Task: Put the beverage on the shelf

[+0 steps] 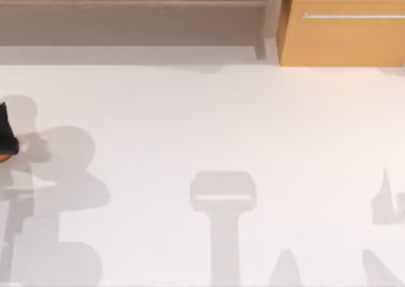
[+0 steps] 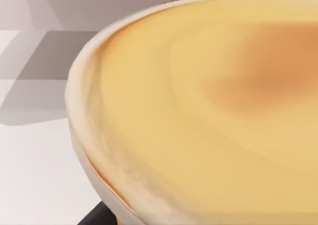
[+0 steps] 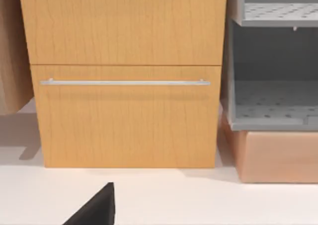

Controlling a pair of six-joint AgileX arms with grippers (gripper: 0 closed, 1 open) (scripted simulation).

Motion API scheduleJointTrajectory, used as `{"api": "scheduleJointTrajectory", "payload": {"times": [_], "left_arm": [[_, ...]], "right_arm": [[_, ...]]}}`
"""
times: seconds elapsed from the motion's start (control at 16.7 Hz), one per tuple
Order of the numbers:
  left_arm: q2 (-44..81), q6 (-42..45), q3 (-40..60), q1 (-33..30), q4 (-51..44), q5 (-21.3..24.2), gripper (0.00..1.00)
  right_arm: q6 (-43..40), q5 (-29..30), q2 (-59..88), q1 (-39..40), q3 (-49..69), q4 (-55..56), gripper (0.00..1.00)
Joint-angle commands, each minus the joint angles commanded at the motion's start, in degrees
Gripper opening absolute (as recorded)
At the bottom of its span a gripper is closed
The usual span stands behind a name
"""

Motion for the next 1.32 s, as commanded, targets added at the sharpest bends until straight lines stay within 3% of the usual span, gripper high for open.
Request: {"api": "scheduleJointTrajectory", "payload": {"times": [0.78,1.32], "left_arm": [[-4.8,-0.4,1.4,-0.6,-3.1,-0.9,0.00],[-8.6,-5.2,15.2,-11.1,-14.0,-14.2,0.00]], "right_arm": [[0.0,0.0,0.0,0.0,0.0,0.0,1.00],[0.0,0.0,0.0,0.0,0.0,0.0,1.00]]}}
